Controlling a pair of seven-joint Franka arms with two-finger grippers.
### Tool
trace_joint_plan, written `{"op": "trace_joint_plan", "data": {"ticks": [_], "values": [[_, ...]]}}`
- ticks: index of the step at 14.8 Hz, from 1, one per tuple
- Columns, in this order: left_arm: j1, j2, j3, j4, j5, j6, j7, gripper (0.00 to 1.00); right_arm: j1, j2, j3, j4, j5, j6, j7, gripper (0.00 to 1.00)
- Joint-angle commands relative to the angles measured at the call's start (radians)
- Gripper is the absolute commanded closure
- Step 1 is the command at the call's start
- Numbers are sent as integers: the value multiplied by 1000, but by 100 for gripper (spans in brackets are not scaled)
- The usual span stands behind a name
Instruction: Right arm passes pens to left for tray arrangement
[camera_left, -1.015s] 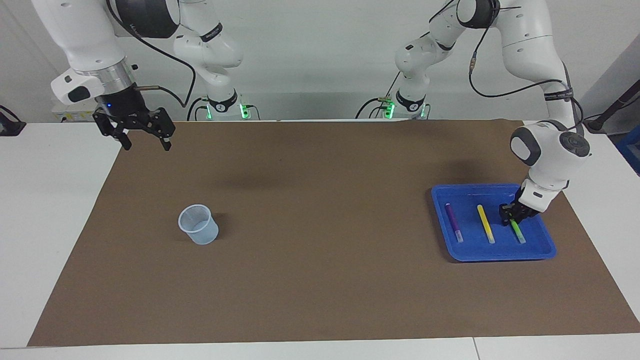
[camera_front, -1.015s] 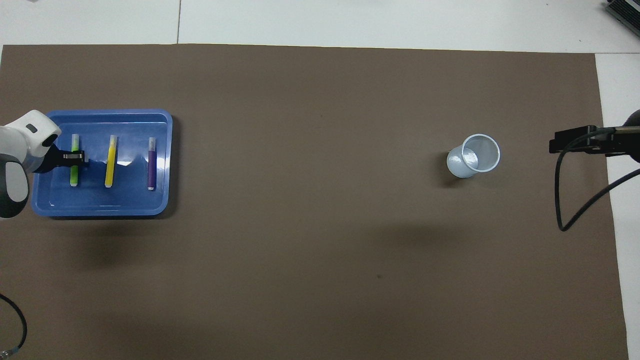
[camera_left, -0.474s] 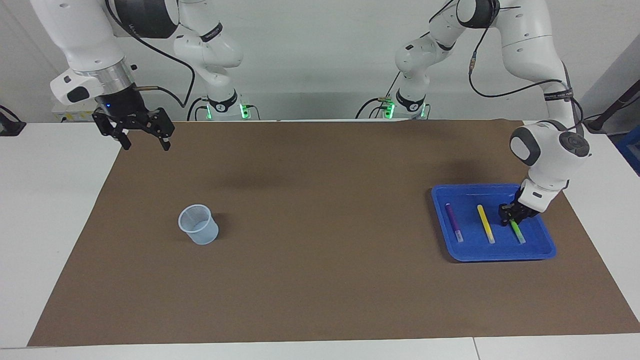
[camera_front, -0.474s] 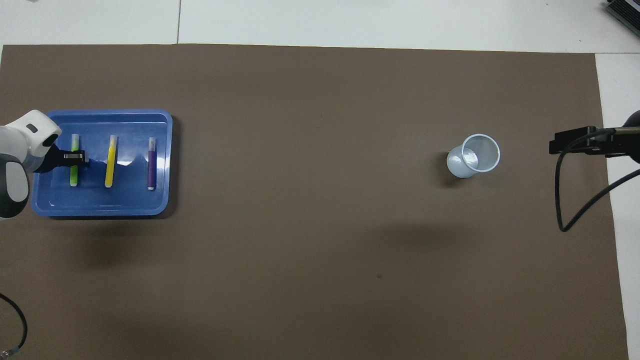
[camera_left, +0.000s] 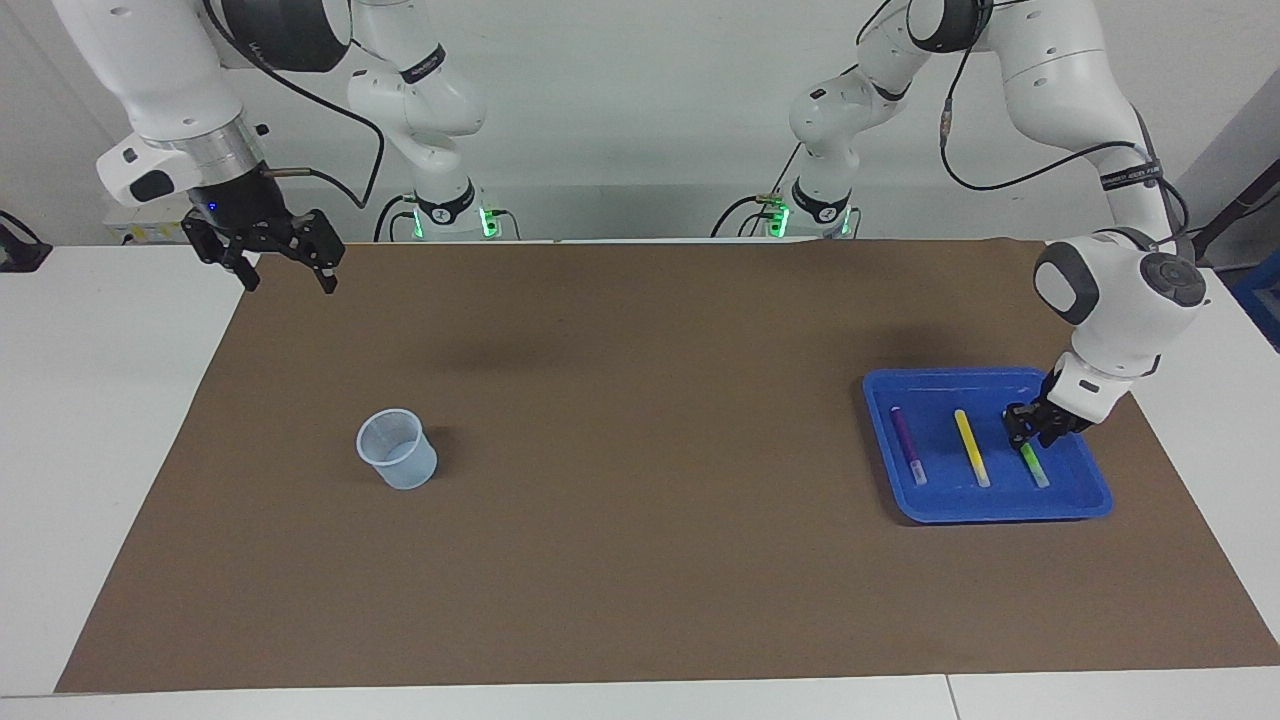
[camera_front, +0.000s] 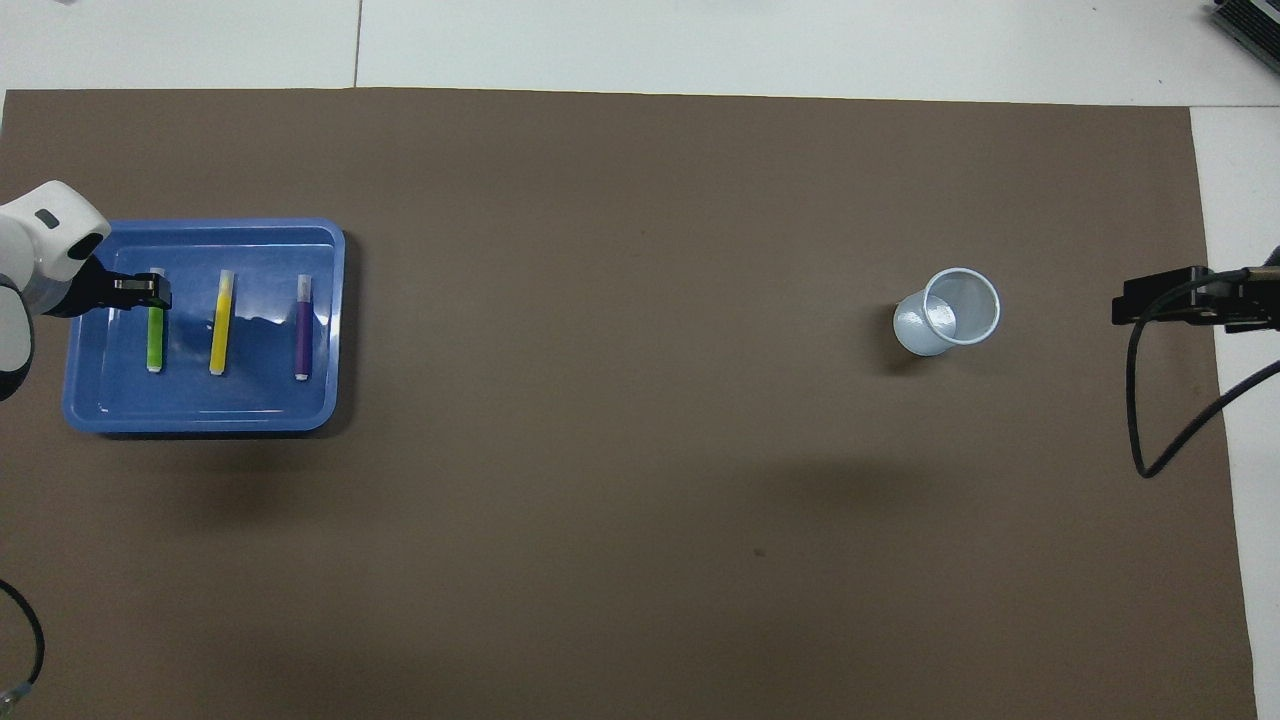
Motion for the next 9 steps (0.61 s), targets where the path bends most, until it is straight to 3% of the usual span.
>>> {"op": "trace_joint_plan", "data": {"ticks": [1, 2, 9], "values": [[-12, -42, 1, 0, 12, -50, -9, 4, -2, -25, 12, -24, -18, -14, -16, 0], [-12, -54, -2, -1, 9, -57, -9, 0, 0, -25, 12, -24, -18, -18, -16, 0], [-38, -113, -19, 3, 2, -150, -58, 0, -5, -37, 10, -47, -18, -14, -12, 0]]}}
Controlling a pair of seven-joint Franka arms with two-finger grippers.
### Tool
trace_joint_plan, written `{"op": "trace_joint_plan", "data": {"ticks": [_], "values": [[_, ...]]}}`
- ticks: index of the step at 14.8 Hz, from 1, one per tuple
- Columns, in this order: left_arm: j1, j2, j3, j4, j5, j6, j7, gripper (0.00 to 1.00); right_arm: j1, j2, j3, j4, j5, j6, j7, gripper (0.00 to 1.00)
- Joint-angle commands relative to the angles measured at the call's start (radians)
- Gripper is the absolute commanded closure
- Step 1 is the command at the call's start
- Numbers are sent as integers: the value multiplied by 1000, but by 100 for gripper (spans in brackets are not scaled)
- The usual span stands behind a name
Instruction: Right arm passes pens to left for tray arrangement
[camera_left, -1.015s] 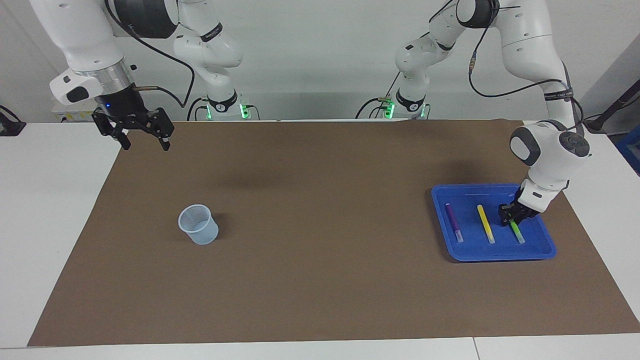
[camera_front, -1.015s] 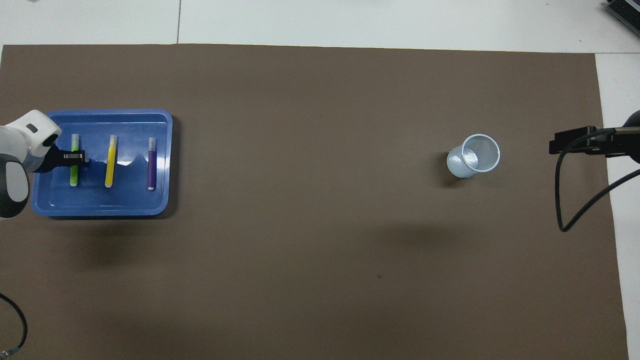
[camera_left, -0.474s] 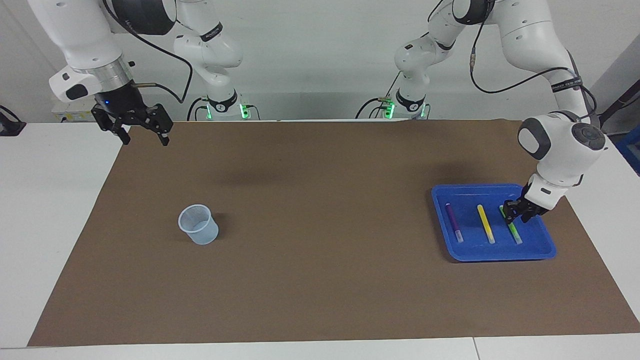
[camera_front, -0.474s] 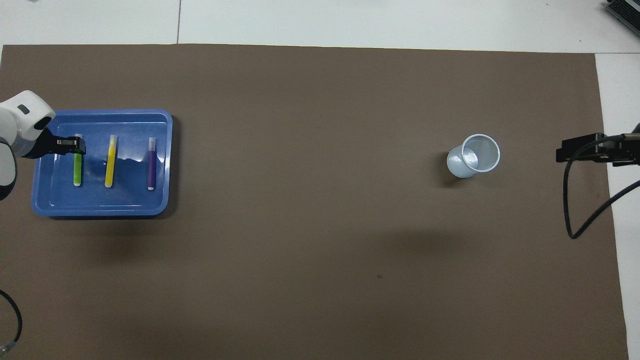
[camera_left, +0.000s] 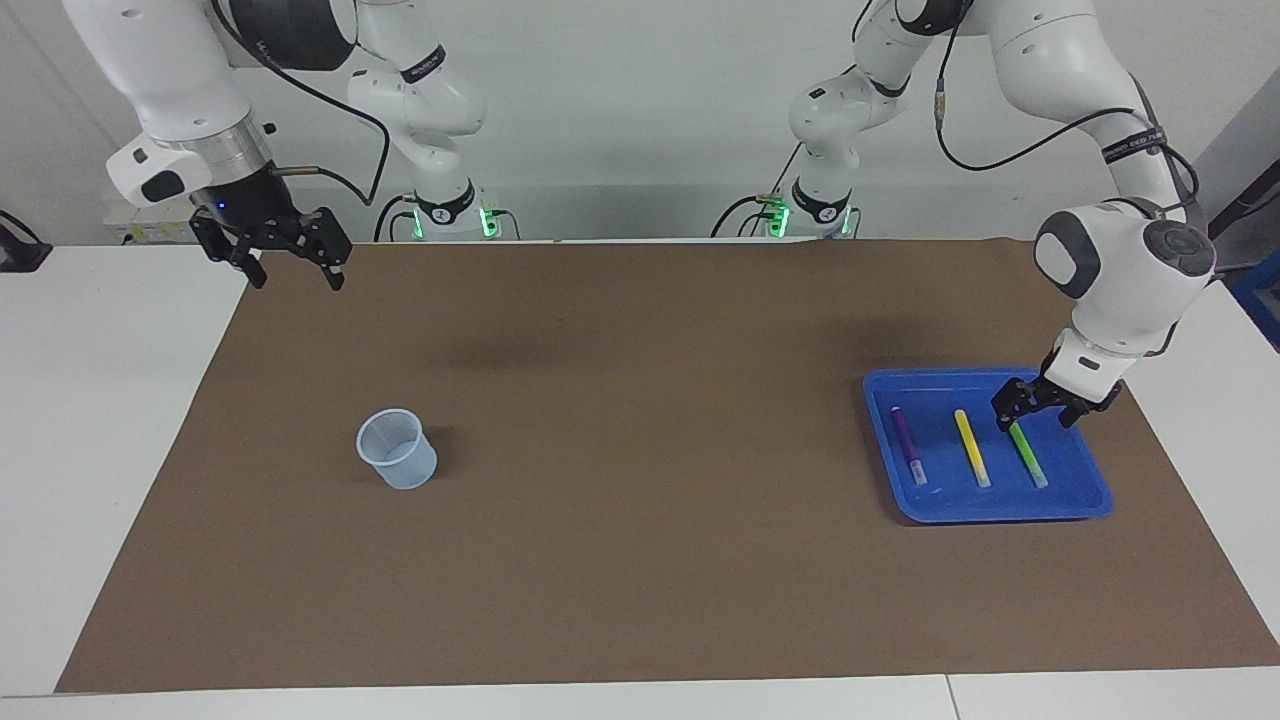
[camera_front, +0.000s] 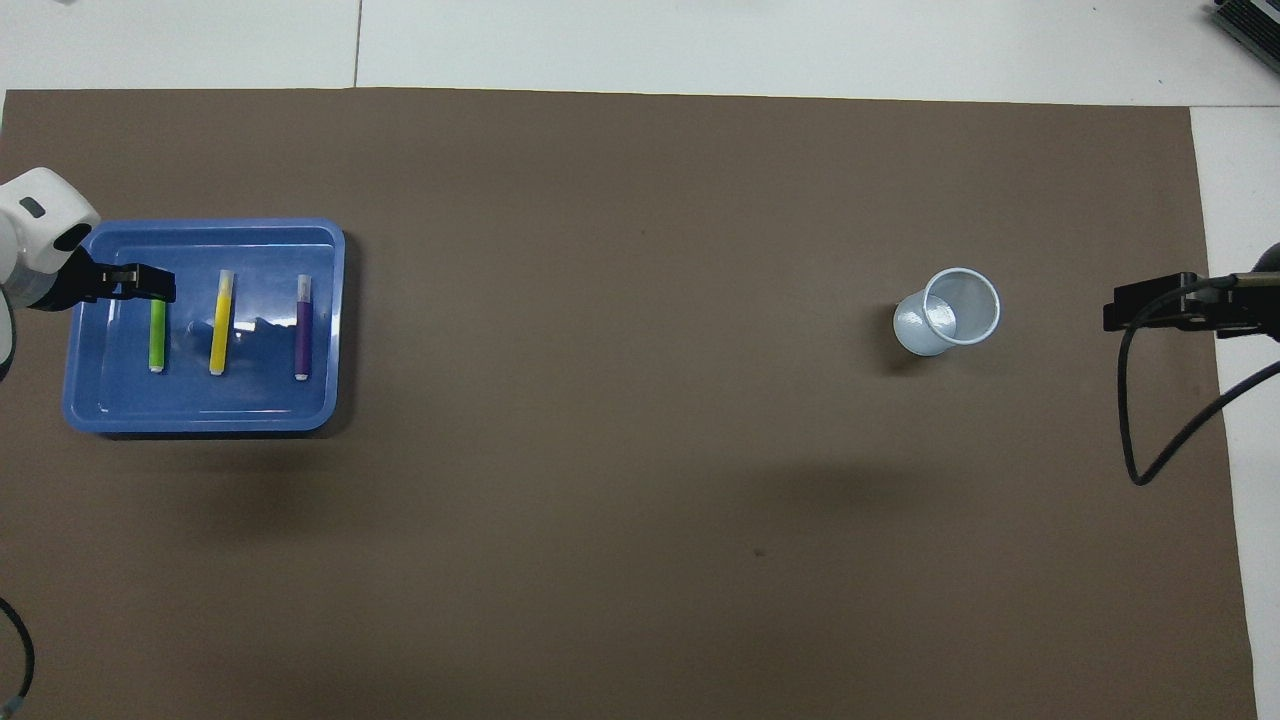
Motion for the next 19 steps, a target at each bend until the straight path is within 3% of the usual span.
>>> {"op": "trace_joint_plan", "data": {"ticks": [1, 6, 12, 19], "values": [[-31, -48, 1, 10, 1, -88, -63, 0, -6, -33, 4, -39, -18, 0, -12, 0], [-134, -121, 13, 79, -2, -312, -148, 0, -4, -40, 5, -39, -18, -32, -12, 0], [-203, -311, 19, 67, -22, -461, -150, 0, -4, -41, 5, -39, -18, -44, -12, 0], [-350, -345, 122, 55, -31, -550, -227, 0, -3, -41, 5, -41, -16, -40, -9, 0]]}}
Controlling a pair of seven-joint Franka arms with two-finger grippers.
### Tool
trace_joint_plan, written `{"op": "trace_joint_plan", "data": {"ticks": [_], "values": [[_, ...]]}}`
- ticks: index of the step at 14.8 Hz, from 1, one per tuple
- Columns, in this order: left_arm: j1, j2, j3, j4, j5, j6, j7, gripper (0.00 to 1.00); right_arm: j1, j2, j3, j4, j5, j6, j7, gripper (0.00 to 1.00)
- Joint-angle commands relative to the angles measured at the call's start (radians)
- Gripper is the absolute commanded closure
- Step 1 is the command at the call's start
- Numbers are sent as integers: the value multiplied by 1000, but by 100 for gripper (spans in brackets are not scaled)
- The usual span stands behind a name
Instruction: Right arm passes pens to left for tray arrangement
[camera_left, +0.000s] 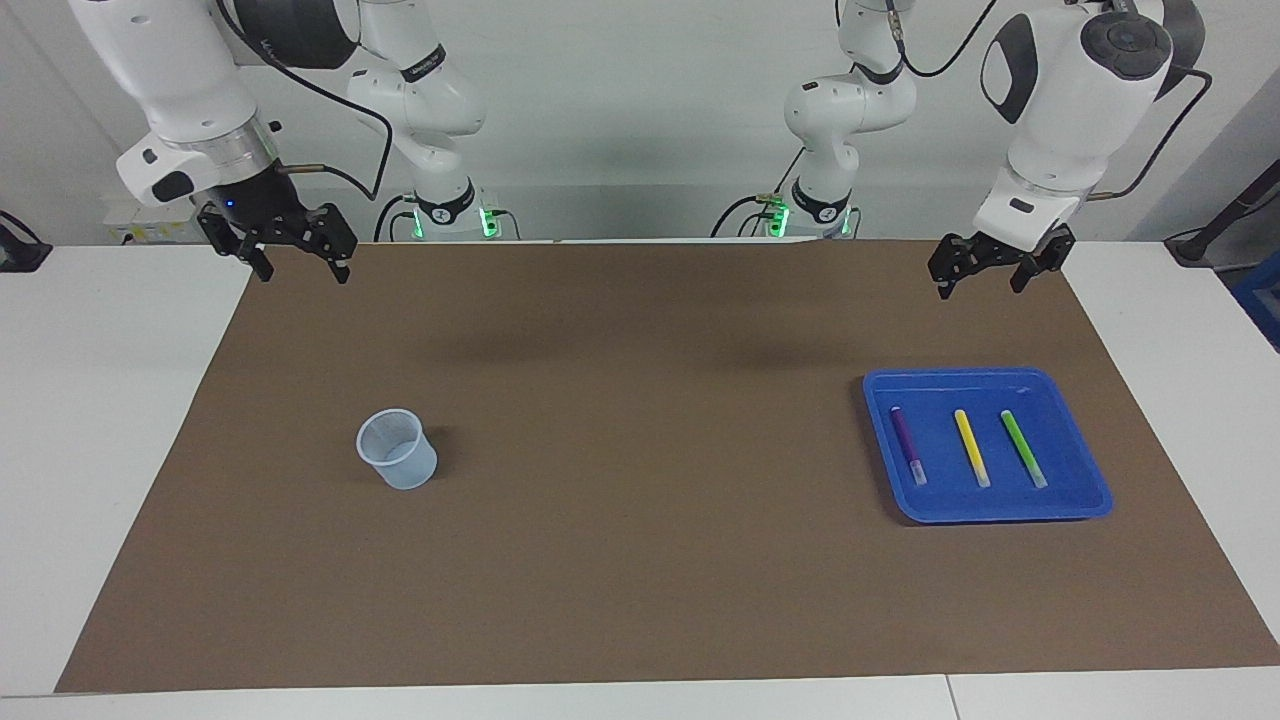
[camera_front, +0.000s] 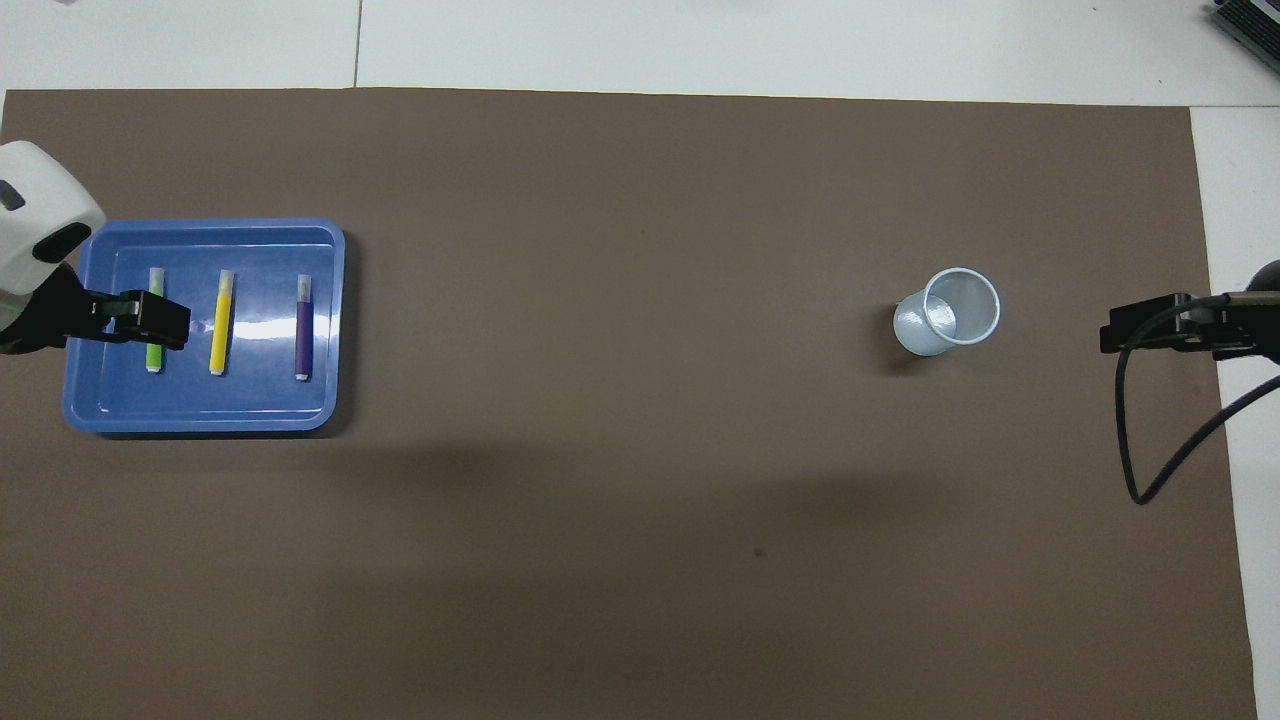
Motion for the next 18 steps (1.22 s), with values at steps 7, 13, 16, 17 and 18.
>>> {"op": "trace_joint_plan", "data": {"ticks": [7, 13, 16, 17, 18], "values": [[-89, -22, 51, 75, -155, -93, -161, 0, -3, -25, 5, -27, -16, 1, -7, 0], [-152, -21, 91, 51, -172, 11, -152, 0, -3, -25, 5, -27, -16, 6, -6, 0], [-153, -2, 91, 51, -163, 17, -134, 0, -3, -25, 5, -28, -16, 4, -6, 0], [-155, 21, 91, 63, -162, 16, -132, 0, -3, -25, 5, -27, -16, 6, -6, 0], [-158, 22, 90, 67, -163, 10, -133, 0, -3, -25, 5, -28, -16, 6, -6, 0]]}}
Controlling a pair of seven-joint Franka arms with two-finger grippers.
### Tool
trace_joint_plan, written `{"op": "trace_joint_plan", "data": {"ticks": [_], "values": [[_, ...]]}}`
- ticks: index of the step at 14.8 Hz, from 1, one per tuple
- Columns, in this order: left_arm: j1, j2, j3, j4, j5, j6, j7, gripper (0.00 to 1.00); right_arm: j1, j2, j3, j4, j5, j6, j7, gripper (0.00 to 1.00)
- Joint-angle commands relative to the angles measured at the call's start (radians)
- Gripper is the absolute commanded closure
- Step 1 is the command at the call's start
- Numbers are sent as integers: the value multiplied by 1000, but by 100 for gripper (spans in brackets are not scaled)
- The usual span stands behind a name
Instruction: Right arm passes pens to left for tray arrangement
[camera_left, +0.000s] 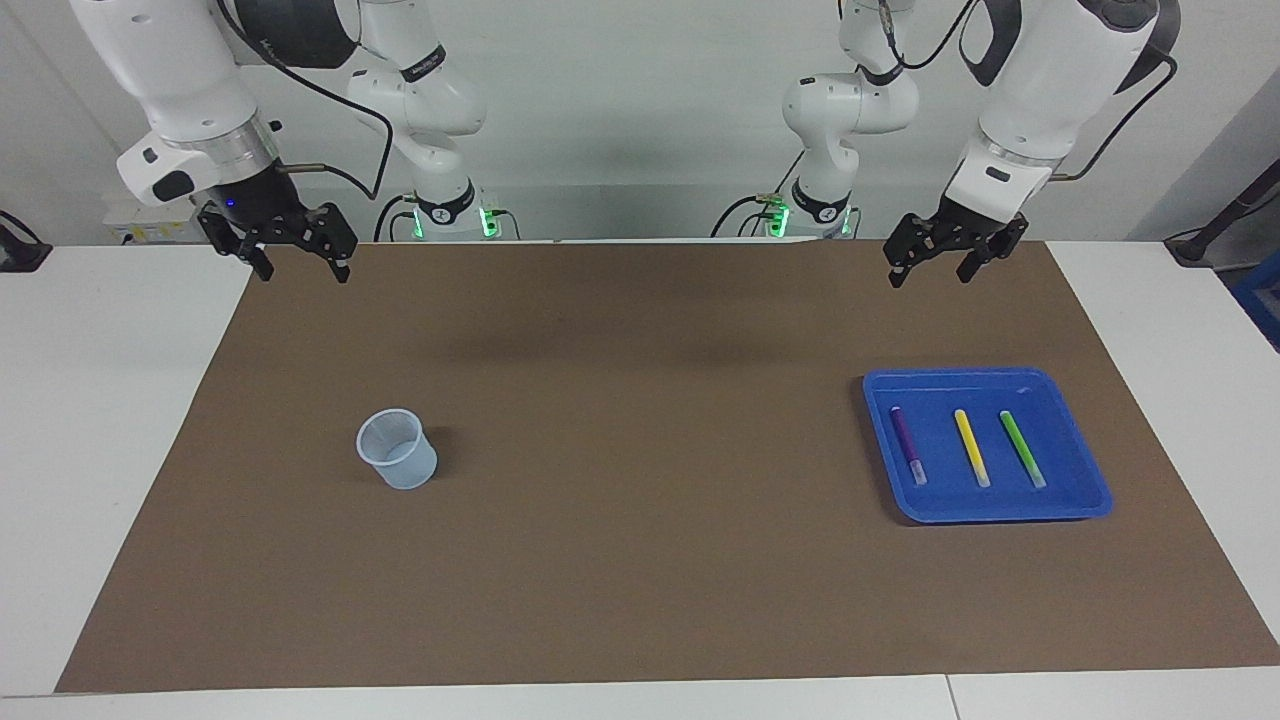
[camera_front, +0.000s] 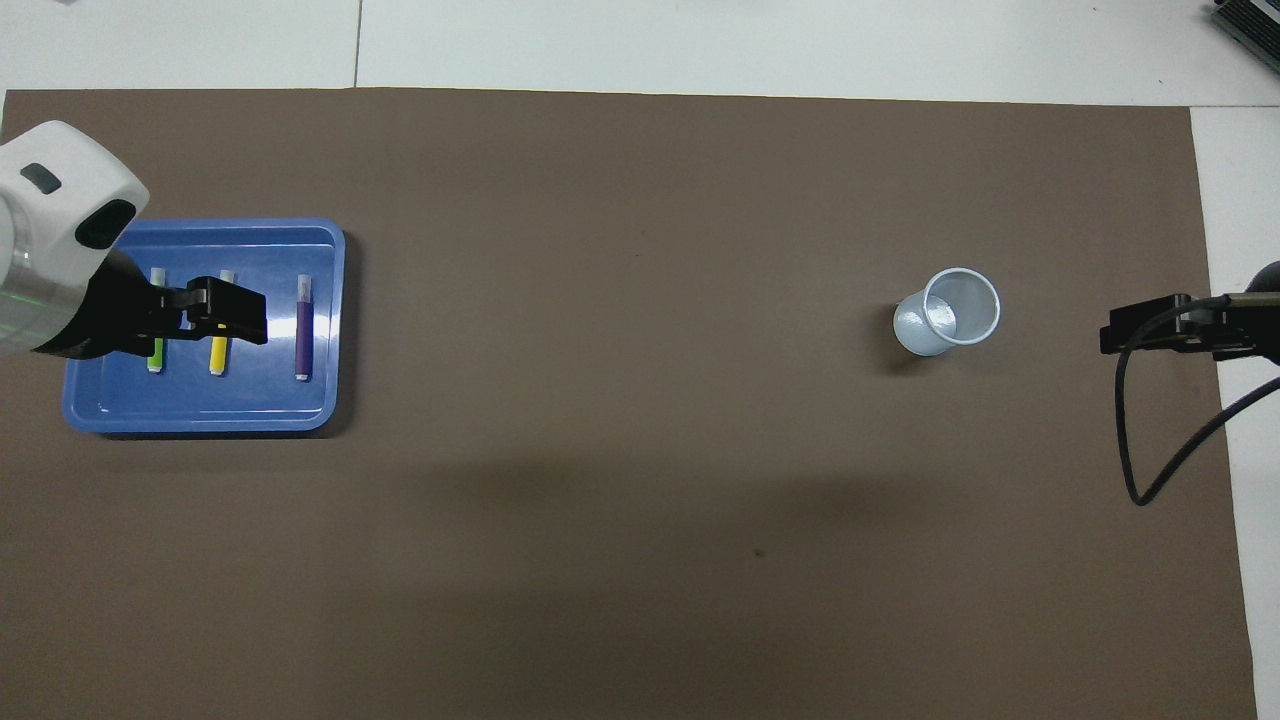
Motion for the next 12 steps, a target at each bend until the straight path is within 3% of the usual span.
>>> {"op": "trace_joint_plan", "data": {"ticks": [1, 12], "values": [[-28, 16, 20, 19, -5, -4, 8, 0, -3, -25, 5, -30, -16, 6, -6, 0], [-12, -3, 20, -4, -9, -16, 8, 0, -3, -27, 5, -33, -16, 4, -4, 0]]}}
